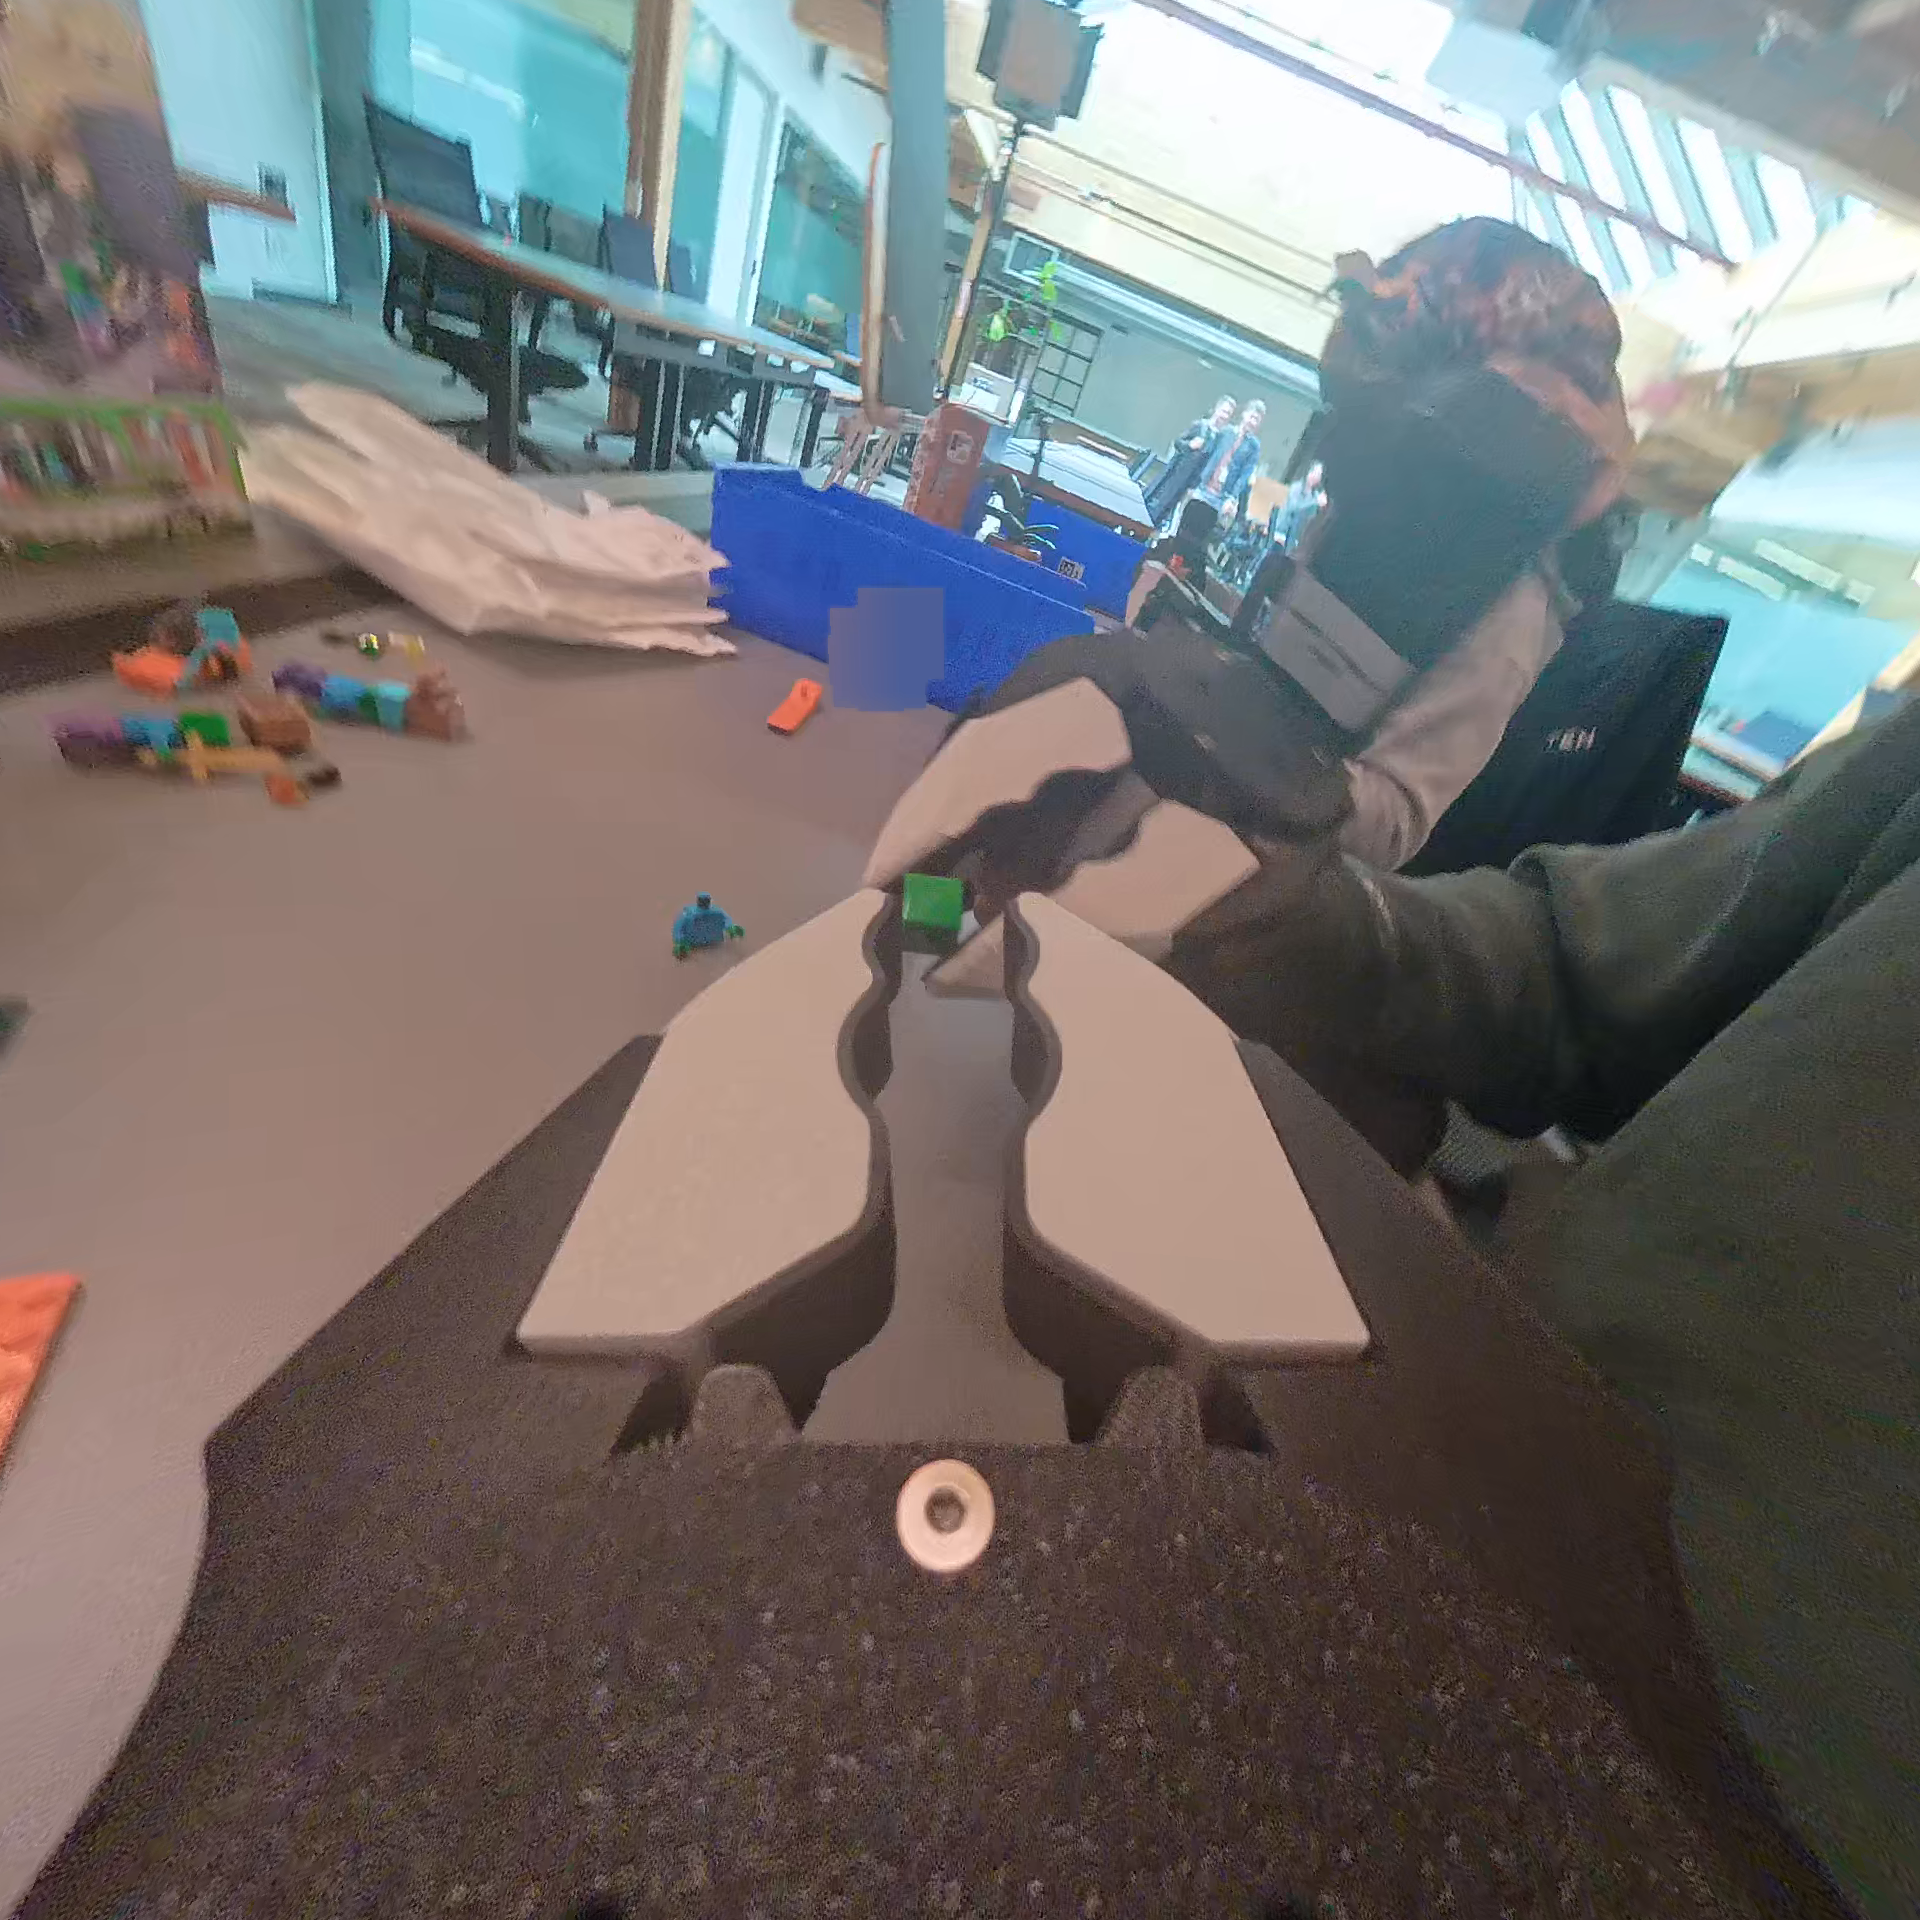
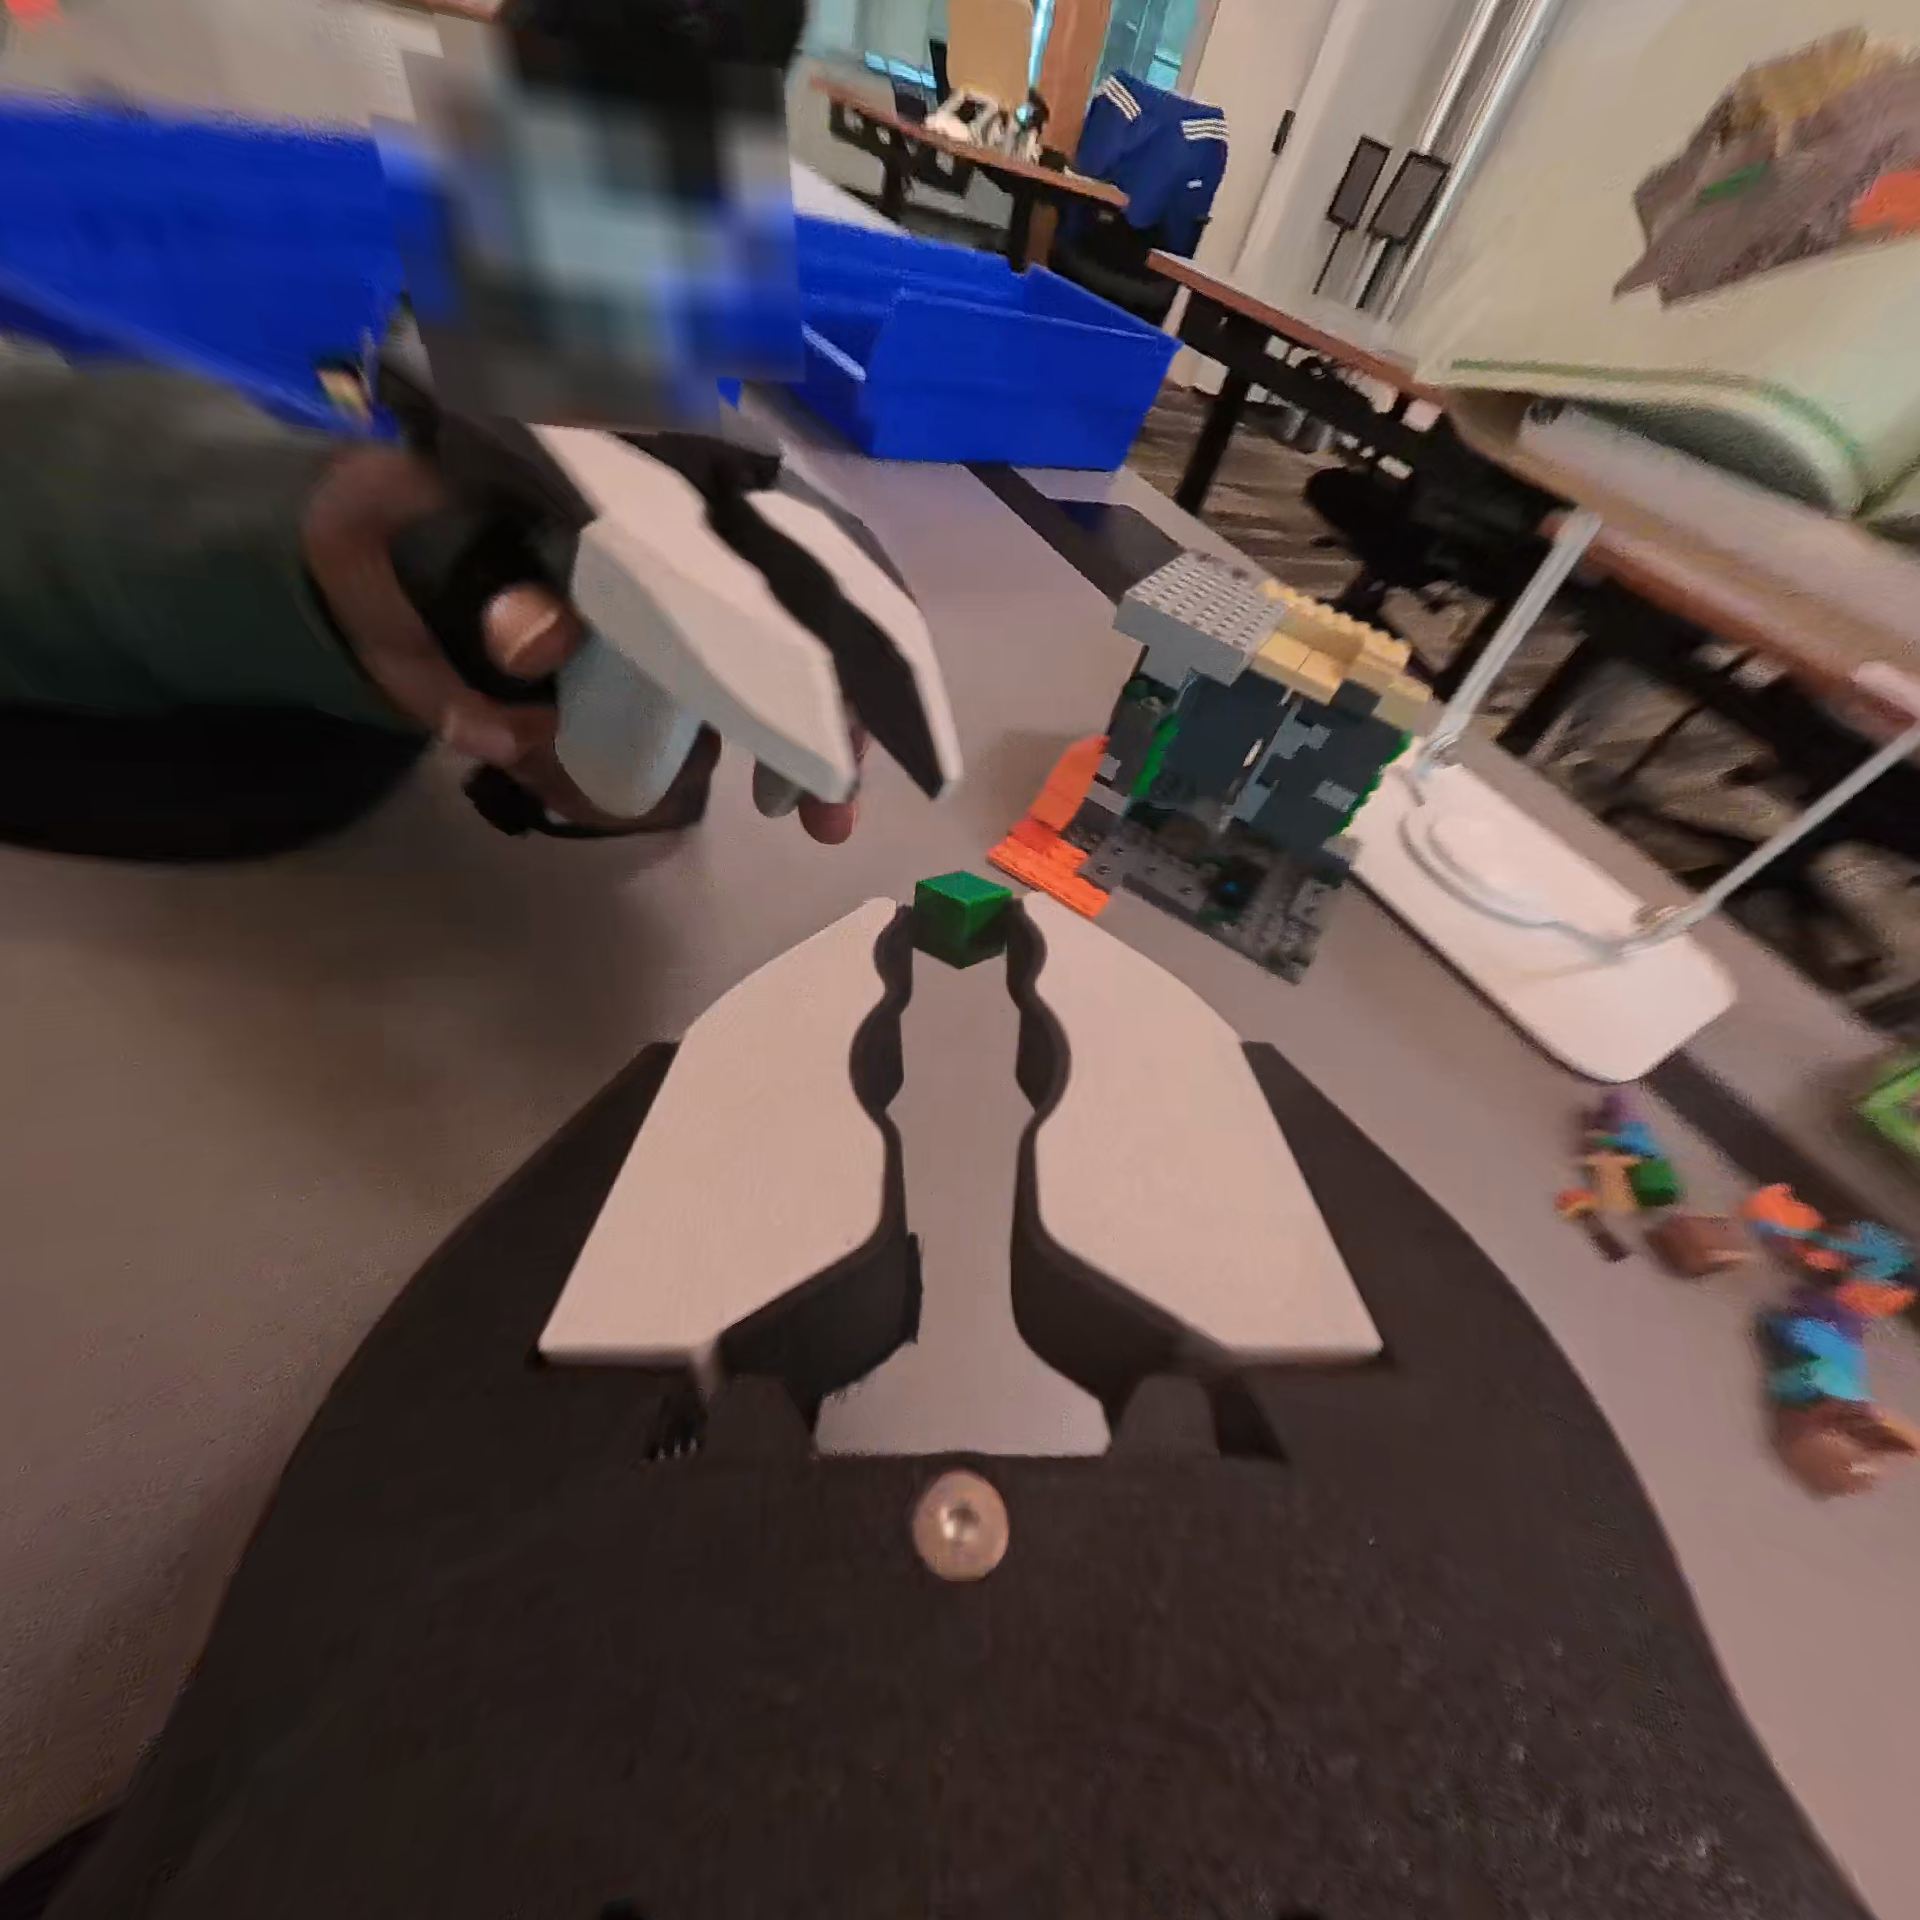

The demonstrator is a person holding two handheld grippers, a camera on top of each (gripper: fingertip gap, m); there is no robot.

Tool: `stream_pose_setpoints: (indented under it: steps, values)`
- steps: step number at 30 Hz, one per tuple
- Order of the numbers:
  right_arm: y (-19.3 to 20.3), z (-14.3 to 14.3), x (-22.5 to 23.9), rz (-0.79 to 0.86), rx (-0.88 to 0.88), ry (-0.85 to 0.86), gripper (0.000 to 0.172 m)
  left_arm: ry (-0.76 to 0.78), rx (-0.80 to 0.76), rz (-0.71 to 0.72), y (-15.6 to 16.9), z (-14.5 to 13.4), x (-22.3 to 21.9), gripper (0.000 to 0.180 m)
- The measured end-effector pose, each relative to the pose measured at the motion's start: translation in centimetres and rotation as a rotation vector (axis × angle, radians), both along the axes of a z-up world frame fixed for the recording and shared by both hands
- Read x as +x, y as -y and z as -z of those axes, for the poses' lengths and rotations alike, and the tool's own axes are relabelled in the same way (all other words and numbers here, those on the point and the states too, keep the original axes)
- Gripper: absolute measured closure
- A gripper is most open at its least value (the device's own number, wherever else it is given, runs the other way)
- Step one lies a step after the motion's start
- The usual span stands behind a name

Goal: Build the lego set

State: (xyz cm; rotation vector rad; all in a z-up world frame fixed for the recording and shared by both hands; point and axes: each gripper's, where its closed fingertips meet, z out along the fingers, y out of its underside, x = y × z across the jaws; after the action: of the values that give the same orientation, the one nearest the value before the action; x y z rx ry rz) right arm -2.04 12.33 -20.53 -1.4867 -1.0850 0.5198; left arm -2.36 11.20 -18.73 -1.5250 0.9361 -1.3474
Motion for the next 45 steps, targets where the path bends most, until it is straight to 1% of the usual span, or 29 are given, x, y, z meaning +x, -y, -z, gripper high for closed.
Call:
stream_pose_setpoints:
  steps: [3, 5, 7, 10, 13, 16, 19, 21, 23, 26, 29, 32, 35, 39, 41, 45]
  values:
    - [0.3, 0.4, -0.7, 0.027, 0.139, 0.107, 0.155, -0.005, -0.16, -0.02, -0.6, 0.9, 0.1, 0.156]
    - [-0.2, 0.7, -0.4, 0.08, 0.204, 0.177, 0.155, -0.025, -0.238, -0.012, -0.5, 1.6, 0.3, 0.153]
    - [-0.6, 0.9, -0.2, 0.119, 0.28, 0.252, 0.155, -0.051, -0.281, -0.03, -0.6, 2.3, 0.4, 0.149]
    - [-0.7, 1.6, -0.2, 0.137, 0.354, 0.361, 0.155, -0.043, -0.333, -0.026, -0.4, 2.5, 0.8, 0.148]
    - [-0.5, 2.1, -0.5, 0.138, 0.421, 0.438, 0.155, -0.091, -0.331, -0.04, -0.3, 3.4, 1.1, 0.152]
    - [-0.2, 2.2, -0.8, 0.135, 0.456, 0.468, 0.155, -0.121, -0.317, -0.038, -0.1, 3.8, 1.2, 0.162]
    - [0.0, 2.3, -0.9, 0.123, 0.462, 0.475, 0.155, -0.144, -0.297, -0.008, 0.1, 3.9, 1.0, 0.163]
    - [0.3, 2.5, -1.1, 0.08, 0.395, 0.431, 0.155, -0.17, -0.266, 0.041, 0.5, 4.2, 0.8, 0.163]
    - [1.0, 3.0, -1.2, -0.011, 0.277, 0.375, 0.153, -0.206, -0.213, 0.099, 1.1, 4.4, 0.6, 0.163]
    - [2.6, 3.5, -1.3, -0.171, 0.034, 0.257, 0.151, -0.254, -0.099, 0.19, 2.1, 4.7, 0.3, 0.163]
    - [3.8, 3.4, -0.8, -0.294, -0.196, 0.148, 0.153, -0.309, 0.023, 0.234, 2.9, 5.0, 0.1, 0.163]
    - [5.0, 3.3, -0.3, -0.4, -0.385, 0.063, 0.153, -0.355, 0.159, 0.277, 4.0, 5.2, 0.1, 0.163]
    - [5.7, 2.8, -0.4, -0.463, -0.492, 0.005, 0.153, -0.339, 0.284, 0.329, 5.5, 4.7, 0.5, 0.163]
    - [7.0, 2.2, -0.6, -0.553, -0.59, -0.037, 0.151, -0.324, 0.458, 0.315, 6.2, 3.8, 0.7, 0.164]
    - [7.2, 1.6, -0.7, -0.572, -0.613, -0.078, 0.15, -0.323, 0.525, 0.293, 6.2, 3.4, 0.8, 0.164]
    - [7.0, 0.6, -0.8, -0.583, -0.687, -0.169, 0.157, -0.302, 0.642, 0.219, 5.6, 2.4, 0.8, 0.164]
